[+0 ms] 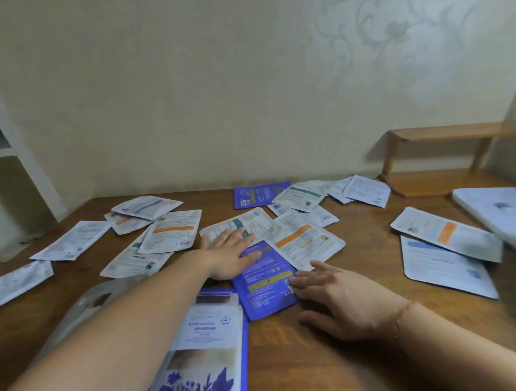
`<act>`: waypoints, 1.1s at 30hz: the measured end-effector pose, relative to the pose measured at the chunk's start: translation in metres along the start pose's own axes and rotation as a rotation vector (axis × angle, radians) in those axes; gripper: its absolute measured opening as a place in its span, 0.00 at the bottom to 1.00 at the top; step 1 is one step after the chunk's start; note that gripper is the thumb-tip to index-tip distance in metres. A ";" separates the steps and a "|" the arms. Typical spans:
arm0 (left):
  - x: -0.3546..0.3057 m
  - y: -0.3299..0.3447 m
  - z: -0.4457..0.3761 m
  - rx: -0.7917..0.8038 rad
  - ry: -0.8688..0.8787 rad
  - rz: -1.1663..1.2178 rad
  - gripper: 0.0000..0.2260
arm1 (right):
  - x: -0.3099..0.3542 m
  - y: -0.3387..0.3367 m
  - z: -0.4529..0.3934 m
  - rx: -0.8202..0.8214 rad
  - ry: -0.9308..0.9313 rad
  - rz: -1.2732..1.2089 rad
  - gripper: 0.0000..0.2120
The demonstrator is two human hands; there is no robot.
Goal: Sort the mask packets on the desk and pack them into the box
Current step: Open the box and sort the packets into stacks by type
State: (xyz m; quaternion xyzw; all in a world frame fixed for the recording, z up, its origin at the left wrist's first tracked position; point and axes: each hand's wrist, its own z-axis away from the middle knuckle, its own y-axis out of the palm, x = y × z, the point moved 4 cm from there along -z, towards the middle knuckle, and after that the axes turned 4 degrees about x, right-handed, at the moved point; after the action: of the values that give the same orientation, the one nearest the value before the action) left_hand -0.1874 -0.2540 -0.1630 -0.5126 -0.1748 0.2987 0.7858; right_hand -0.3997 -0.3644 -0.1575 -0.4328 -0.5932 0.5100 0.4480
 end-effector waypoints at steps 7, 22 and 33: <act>-0.007 -0.004 -0.006 -0.107 -0.038 0.006 0.30 | 0.002 -0.012 0.090 -0.074 0.052 -0.017 0.23; -0.114 0.025 0.088 -0.198 0.748 -0.341 0.33 | 0.090 0.036 0.161 -0.339 0.103 0.283 0.16; -0.108 0.007 0.109 0.226 0.574 1.909 0.20 | 0.034 -0.014 0.125 -1.054 0.828 -1.707 0.10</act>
State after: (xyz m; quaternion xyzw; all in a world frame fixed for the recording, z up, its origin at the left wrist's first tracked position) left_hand -0.3349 -0.2456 -0.1213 -0.4131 0.5353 0.6841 0.2736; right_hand -0.5300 -0.3596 -0.1503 -0.1539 -0.6457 -0.4744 0.5782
